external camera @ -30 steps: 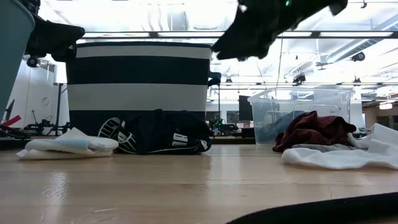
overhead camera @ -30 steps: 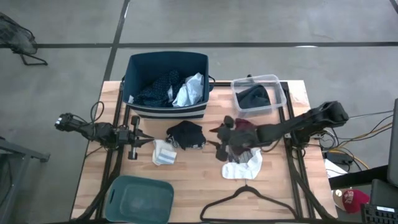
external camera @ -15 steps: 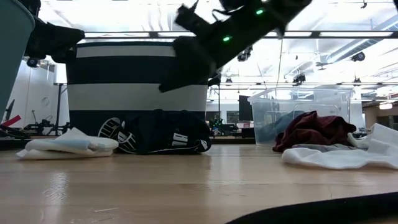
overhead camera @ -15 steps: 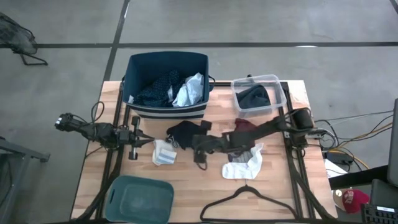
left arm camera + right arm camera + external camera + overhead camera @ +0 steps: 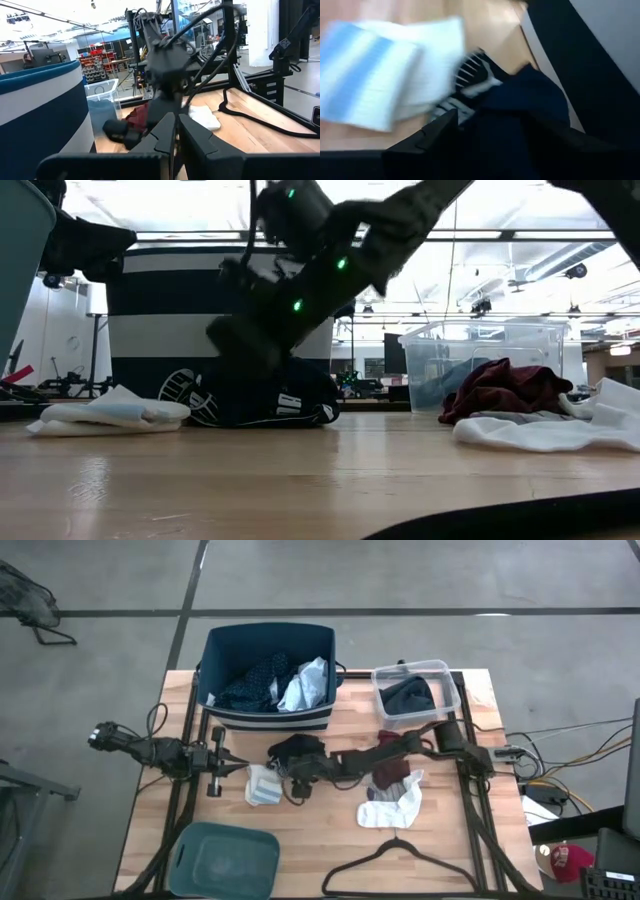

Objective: Pick & Place Cloths
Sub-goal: Put the blue boxer into the transparent bin

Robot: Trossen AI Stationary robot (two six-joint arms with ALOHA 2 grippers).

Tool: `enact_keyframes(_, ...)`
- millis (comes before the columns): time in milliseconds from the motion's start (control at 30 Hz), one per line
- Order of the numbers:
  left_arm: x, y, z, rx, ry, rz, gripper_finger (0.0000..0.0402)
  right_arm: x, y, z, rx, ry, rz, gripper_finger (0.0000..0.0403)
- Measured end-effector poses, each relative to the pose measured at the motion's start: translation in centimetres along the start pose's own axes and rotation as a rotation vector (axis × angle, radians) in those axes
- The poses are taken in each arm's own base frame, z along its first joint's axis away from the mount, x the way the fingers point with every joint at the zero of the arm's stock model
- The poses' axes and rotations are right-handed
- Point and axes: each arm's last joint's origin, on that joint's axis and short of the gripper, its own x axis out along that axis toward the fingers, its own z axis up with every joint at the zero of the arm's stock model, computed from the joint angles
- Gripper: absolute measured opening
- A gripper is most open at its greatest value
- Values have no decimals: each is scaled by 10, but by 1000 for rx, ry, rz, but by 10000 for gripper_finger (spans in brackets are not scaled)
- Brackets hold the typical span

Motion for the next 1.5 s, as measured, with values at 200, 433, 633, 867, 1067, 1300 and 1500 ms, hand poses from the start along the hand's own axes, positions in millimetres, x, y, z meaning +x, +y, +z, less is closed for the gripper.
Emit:
enact_keyframes(200, 0, 0, 0, 1, 2, -3, 30, 20, -16, -22, 80, 164, 5, 185)
enact_keyframes(433, 0, 0, -1, 2, 7, -4, 30, 16, -20, -35, 112, 322, 33, 94)
enact_keyframes(633, 0, 0, -1, 2, 7, -4, 30, -7, -15, -33, 100, 437, 38, 20)
enact_keyframes(867, 0, 0, -1, 3, 8, -3, 30, -46, 2, -27, 43, 532, 50, 21)
enact_keyframes(1067, 0, 0, -1, 4, 14, -5, 30, -89, 19, -10, 9, 500, 58, 15)
enact_keyframes(1300, 0, 0, -2, 5, 16, -4, 30, -146, 31, 10, 7, 379, 10, 20)
enact_keyframes(1500, 0, 0, -2, 5, 17, -5, 30, -198, 24, 19, 18, 240, -76, 19)
